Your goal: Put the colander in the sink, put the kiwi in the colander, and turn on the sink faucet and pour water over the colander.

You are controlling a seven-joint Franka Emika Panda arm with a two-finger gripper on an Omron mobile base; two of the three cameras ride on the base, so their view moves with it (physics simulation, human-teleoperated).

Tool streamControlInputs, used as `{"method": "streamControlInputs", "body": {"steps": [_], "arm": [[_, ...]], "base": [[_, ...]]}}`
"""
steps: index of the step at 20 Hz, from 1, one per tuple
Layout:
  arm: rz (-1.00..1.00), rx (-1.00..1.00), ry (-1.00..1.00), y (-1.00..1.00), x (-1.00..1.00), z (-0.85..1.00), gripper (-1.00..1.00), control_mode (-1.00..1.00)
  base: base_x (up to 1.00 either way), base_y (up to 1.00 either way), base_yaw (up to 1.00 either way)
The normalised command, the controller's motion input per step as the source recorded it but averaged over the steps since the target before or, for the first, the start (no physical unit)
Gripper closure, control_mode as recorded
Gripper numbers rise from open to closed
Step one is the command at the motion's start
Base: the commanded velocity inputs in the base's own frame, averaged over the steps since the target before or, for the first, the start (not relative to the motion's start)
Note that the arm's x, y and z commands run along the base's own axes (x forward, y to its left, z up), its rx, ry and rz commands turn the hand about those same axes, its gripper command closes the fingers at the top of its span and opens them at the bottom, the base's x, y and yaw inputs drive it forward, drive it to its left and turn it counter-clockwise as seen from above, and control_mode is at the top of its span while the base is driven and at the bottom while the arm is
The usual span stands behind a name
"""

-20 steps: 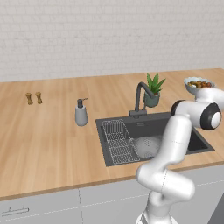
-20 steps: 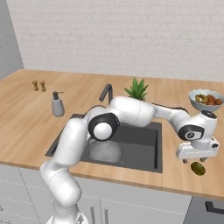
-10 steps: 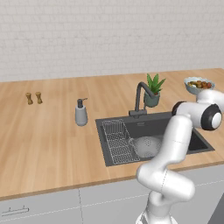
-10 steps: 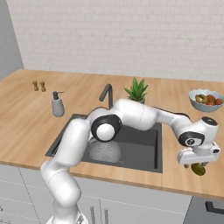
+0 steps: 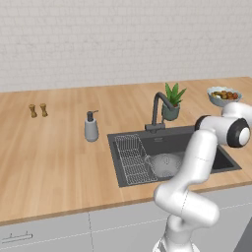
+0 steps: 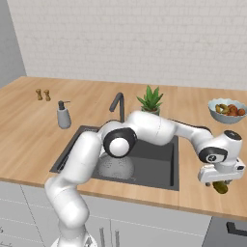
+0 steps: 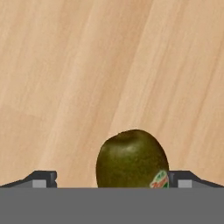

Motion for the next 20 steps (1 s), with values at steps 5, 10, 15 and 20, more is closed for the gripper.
{"method": "streamControlInputs", "body": {"steps": [5,10,15,20], "arm": [[0.00,0.00,0.00,-0.05,0.00,-0.12,-1.00,-1.00],[0.00,0.00,0.00,0.00,0.01,-0.05,-1.00,-1.00],[0.00,0.00,0.00,-0.02,0.01,-0.12,-1.00,-1.00],[0.00,0.00,-0.01,-0.08,0.01,-0.24,-1.00,-1.00]], "base": [[0.00,0.00,0.00],[0.00,0.00,0.00],[0.00,0.00,0.00],[0.00,0.00,0.00]]}}
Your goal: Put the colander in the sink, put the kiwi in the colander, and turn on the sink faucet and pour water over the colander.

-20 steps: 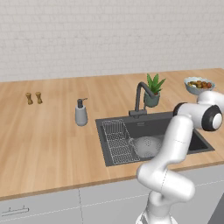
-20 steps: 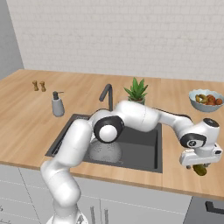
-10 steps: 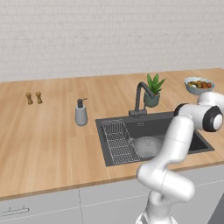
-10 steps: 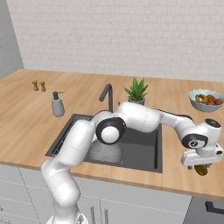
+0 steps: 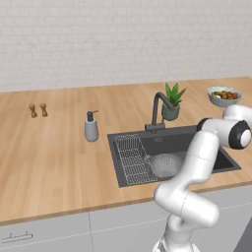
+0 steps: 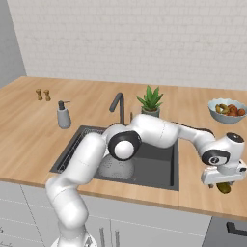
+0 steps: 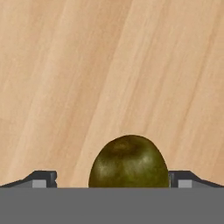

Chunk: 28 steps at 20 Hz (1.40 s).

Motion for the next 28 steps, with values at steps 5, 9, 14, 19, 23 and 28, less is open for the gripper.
{"method": "streamControlInputs", "body": {"steps": [5,9,14,19,23,28], "arm": [[0.00,0.00,-0.02,-0.06,0.03,-0.27,1.00,-1.00],[0.00,0.00,0.00,-0.01,0.02,-0.13,1.00,-1.00],[-0.09,0.00,-0.05,0.20,0.00,0.00,1.00,-1.00],[-0.22,-0.03,-0.14,0.86,0.02,0.12,1.00,-1.00],[-0.24,-0.02,-0.18,0.97,0.41,0.05,1.00,-1.00],[-0.22,-0.01,-0.20,0.80,0.69,0.00,1.00,-1.00]], "base": [[0.00,0.00,0.00],[0.00,0.00,0.00],[0.00,0.00,0.00],[0.00,0.00,0.00],[0.00,0.00,0.00],[0.00,0.00,0.00]]}}
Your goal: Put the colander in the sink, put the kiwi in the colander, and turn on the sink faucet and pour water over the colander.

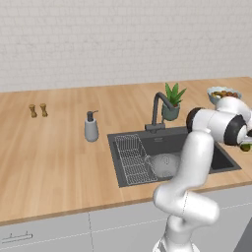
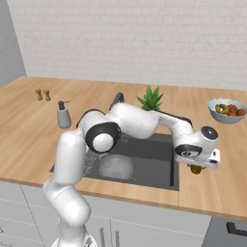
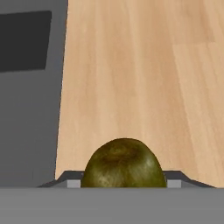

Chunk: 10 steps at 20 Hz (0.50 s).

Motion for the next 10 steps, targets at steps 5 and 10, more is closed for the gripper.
{"method": "streamControlInputs", "body": {"steps": [5,10], "arm": [[-0.08,0.00,-0.03,0.80,0.32,0.04,1.00,-1.00],[-0.04,0.00,0.00,0.65,0.26,0.25,1.00,-1.00]], "base": [[0.00,0.00,0.00],[0.00,0.00,0.00]]}}
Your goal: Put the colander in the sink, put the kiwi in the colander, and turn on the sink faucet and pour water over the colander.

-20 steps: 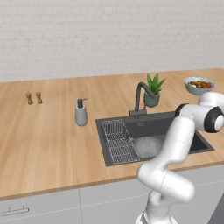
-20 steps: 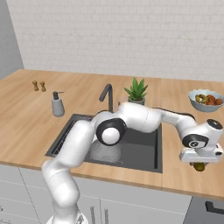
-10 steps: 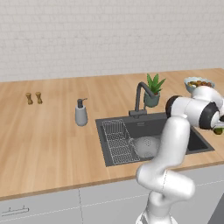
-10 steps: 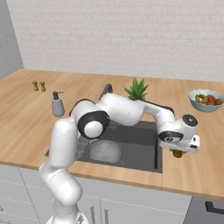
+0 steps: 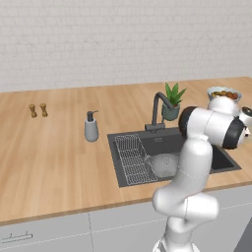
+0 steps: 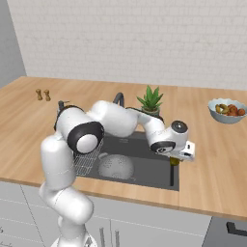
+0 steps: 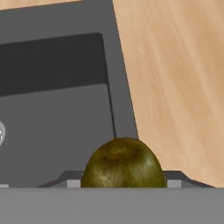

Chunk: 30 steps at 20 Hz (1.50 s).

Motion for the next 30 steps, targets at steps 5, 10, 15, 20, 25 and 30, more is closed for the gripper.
{"method": "streamControlInputs", "body": {"steps": [5,10,15,20,25,30], "arm": [[0.00,0.05,0.00,0.44,0.31,0.07,1.00,-1.00],[0.00,0.08,0.06,0.55,0.17,0.02,1.00,-1.00],[0.00,0.06,0.05,0.74,0.13,0.00,1.00,-1.00],[0.02,0.00,0.03,0.81,0.01,-0.16,1.00,-1.00],[0.06,0.00,0.00,0.80,-0.09,-0.34,1.00,-1.00],[0.08,0.00,0.00,0.65,-0.02,-0.23,1.00,-1.00]], "base": [[0.00,0.00,0.00],[0.00,0.00,0.00],[0.00,0.00,0.00],[0.00,0.00,0.00],[0.00,0.00,0.00],[0.00,0.00,0.00]]}}
